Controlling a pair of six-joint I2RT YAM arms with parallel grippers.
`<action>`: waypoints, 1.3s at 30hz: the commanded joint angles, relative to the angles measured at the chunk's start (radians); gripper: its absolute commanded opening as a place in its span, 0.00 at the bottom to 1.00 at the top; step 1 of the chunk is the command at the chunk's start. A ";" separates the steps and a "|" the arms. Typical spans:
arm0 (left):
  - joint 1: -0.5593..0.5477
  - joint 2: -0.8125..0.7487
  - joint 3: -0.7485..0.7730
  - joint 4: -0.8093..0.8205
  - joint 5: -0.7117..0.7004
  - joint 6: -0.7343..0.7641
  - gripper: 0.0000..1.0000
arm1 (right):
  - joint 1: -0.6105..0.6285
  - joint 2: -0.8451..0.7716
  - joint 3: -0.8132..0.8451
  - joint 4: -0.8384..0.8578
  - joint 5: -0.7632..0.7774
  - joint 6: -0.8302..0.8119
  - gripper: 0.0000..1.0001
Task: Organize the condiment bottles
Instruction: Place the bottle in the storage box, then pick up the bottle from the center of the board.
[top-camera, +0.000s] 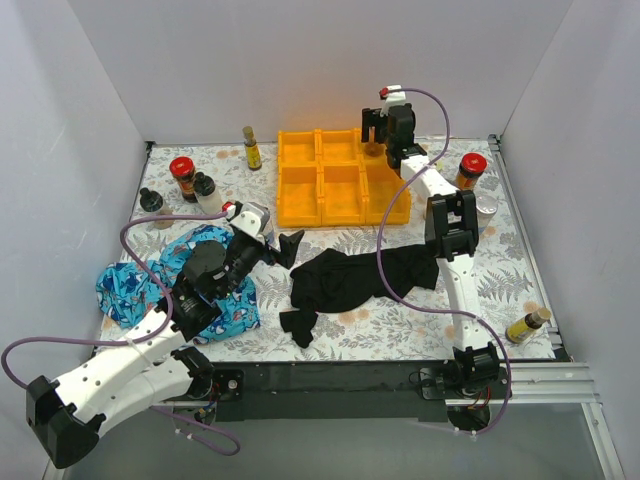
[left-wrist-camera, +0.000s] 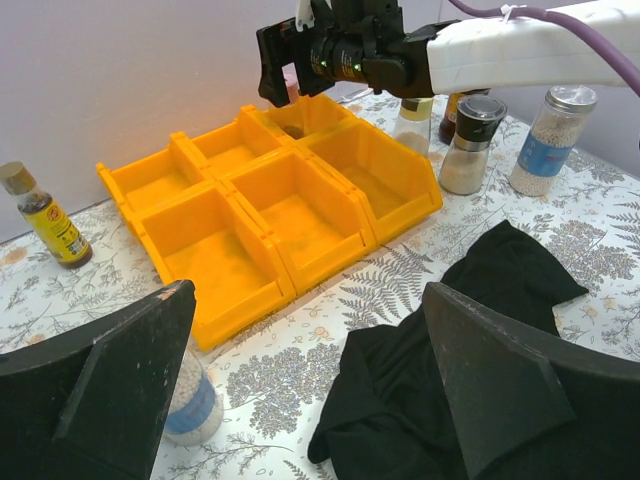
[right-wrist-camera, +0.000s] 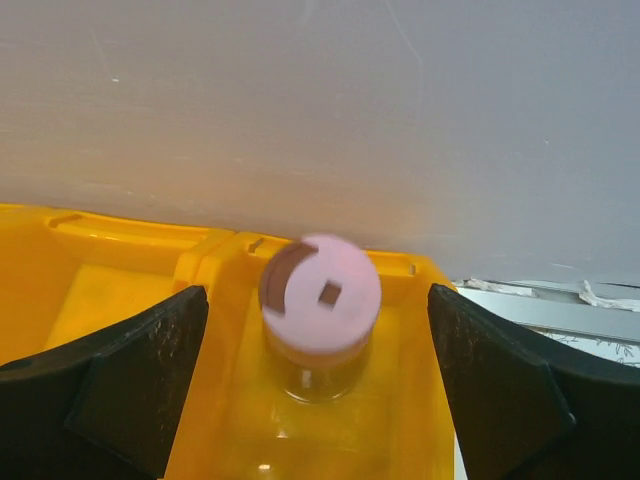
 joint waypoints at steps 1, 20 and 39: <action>-0.002 -0.030 0.014 0.013 -0.004 0.016 0.98 | -0.002 -0.142 -0.027 0.073 -0.011 -0.016 0.99; -0.005 -0.076 -0.072 0.120 -0.251 0.076 0.98 | 0.194 -0.846 -0.676 -0.493 0.071 0.238 0.61; -0.005 -0.100 -0.095 0.163 -0.339 0.108 0.98 | 0.342 -0.751 -0.877 -0.543 -0.078 0.488 0.08</action>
